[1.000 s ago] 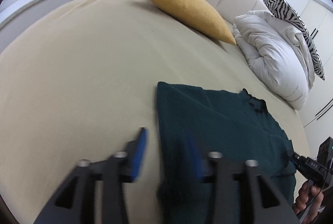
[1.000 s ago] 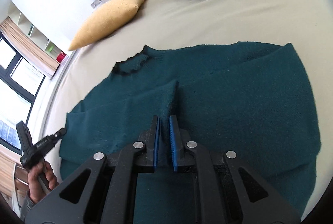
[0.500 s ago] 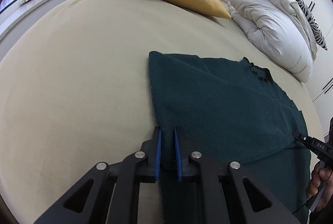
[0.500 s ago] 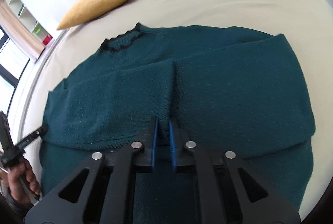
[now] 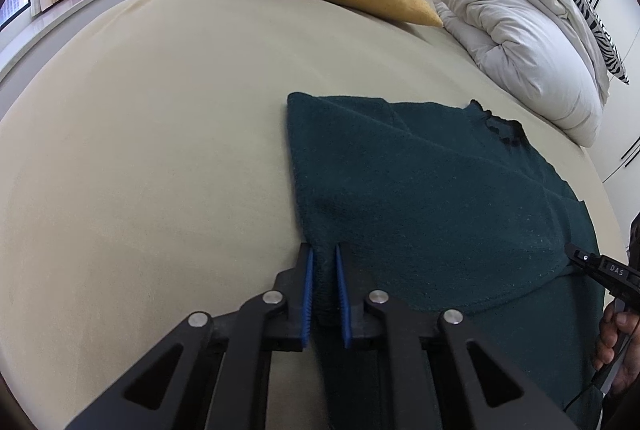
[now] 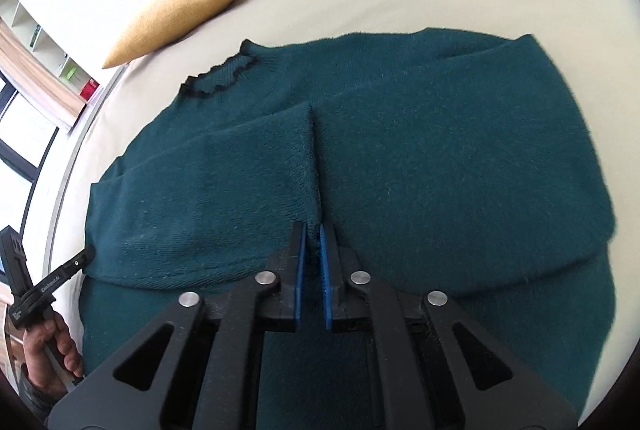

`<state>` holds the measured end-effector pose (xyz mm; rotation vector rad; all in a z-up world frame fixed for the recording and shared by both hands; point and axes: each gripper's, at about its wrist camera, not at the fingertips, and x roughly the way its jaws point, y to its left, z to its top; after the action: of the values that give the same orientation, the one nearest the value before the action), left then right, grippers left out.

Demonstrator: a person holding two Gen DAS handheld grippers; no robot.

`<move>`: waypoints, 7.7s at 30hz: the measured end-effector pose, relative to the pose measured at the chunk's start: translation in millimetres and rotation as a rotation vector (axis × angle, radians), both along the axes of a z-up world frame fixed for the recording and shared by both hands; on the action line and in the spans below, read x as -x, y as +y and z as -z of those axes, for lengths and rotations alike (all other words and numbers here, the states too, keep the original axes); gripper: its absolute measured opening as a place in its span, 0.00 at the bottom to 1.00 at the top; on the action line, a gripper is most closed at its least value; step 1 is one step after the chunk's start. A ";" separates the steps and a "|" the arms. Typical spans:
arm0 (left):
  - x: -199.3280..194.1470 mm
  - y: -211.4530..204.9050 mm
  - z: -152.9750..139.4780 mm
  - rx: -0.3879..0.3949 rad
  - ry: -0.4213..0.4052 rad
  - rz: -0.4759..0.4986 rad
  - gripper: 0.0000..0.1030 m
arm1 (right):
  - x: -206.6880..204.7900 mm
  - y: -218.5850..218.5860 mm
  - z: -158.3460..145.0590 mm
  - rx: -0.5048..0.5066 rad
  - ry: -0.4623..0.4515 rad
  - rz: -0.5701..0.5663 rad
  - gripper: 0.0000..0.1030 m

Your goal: Fold small clothes

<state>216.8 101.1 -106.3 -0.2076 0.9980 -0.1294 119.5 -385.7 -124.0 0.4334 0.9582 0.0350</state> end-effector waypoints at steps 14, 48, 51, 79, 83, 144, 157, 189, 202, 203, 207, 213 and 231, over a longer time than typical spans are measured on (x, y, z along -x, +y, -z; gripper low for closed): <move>119.1 21.5 -41.5 0.169 -0.063 0.009 0.67 | 123.2 -12.0 -56.4 -0.048 -0.148 0.081 0.49; 286.8 31.1 7.7 0.425 0.253 0.065 0.09 | 389.1 -92.1 -29.6 -0.140 0.016 0.078 0.49; 287.3 32.6 8.8 0.429 0.253 0.067 0.09 | 392.5 -97.6 -18.0 -0.147 0.069 0.078 0.49; 290.5 33.7 8.8 0.428 0.270 0.086 0.10 | 388.8 -98.1 1.1 -0.216 0.201 0.060 0.22; 292.2 31.7 5.5 0.396 0.263 0.107 0.08 | 394.0 -99.9 2.1 -0.226 0.185 0.074 0.07; 55.1 55.5 -60.1 0.934 -0.049 -0.057 0.06 | 134.8 -143.3 -119.5 -0.222 -0.328 0.250 0.06; -35.2 51.0 -40.3 0.867 -0.026 -0.086 0.06 | 22.5 -154.3 -96.3 -0.118 -0.269 0.269 0.06; -40.6 14.2 -23.9 0.419 -0.030 -0.077 0.68 | -11.5 -96.2 -40.1 0.151 -0.126 0.127 0.39; -16.5 4.8 -21.6 0.261 -0.045 -0.038 0.57 | 52.2 -143.8 -31.3 0.071 -0.130 0.290 0.55; -11.6 1.3 -23.7 0.246 -0.051 -0.029 0.57 | 56.2 -142.7 -34.3 0.065 -0.146 0.278 0.55; 8.8 -12.4 -28.3 0.190 -0.073 -0.005 0.57 | 67.3 -122.0 -44.7 0.110 -0.184 0.173 0.54; 18.9 -15.1 -16.8 0.164 -0.044 -0.005 0.37 | 63.9 -107.2 -30.4 0.139 -0.099 0.116 0.53; 31.1 3.8 -10.4 0.184 -0.030 -0.017 0.08 | 74.3 -109.8 -20.4 0.196 -0.050 0.087 0.06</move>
<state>185.7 104.9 -95.9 -0.3810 0.9548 -0.2083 45.2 -495.6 -103.6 0.2911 0.8835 -0.1258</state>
